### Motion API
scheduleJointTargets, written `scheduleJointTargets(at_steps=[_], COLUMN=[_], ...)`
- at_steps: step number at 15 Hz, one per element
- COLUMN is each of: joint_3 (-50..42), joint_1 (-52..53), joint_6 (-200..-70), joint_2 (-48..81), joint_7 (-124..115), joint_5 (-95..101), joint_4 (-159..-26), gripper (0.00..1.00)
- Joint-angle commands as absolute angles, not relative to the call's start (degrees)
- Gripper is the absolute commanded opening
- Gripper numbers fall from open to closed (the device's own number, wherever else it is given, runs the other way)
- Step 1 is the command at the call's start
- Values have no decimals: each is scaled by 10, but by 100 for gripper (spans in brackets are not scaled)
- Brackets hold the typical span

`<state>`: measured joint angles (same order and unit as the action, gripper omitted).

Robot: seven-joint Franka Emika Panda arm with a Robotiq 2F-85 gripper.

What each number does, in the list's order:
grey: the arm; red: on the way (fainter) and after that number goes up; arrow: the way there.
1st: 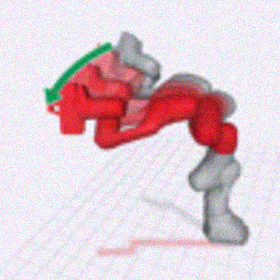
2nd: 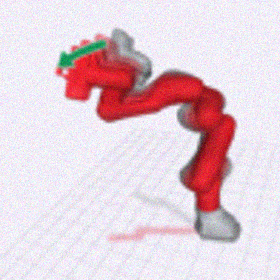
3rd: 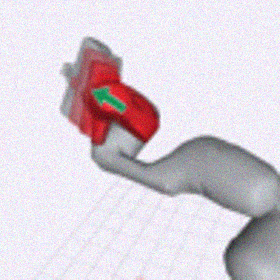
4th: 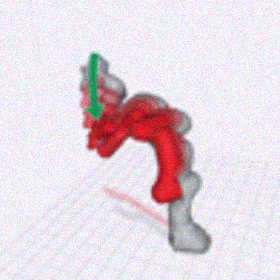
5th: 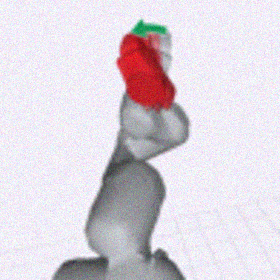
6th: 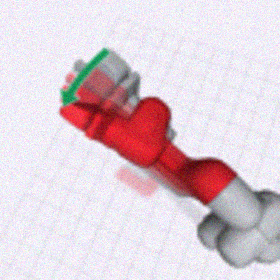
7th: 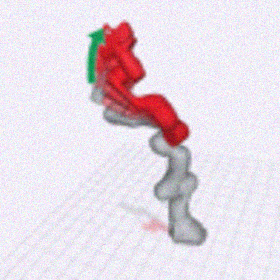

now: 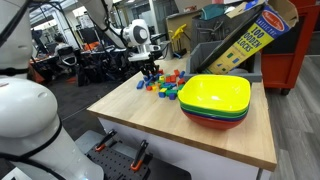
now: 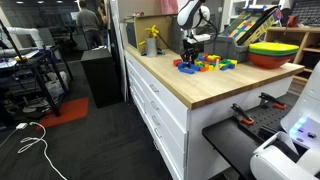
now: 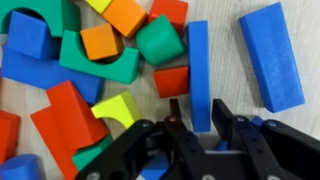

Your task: Move one of the blue blocks closer to the grey bin

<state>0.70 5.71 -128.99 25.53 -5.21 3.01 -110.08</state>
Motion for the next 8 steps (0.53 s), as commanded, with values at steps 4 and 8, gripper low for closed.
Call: scheduleJointTargets(at_steps=[4,8], joint_3=[11,10], joint_1=[55,57], joint_6=[-1256,-1232], joint_2=[249,231], joint_7=[-59,-77], joint_5=[27,24], joint_4=[-1085,-1073], gripper=[3,4])
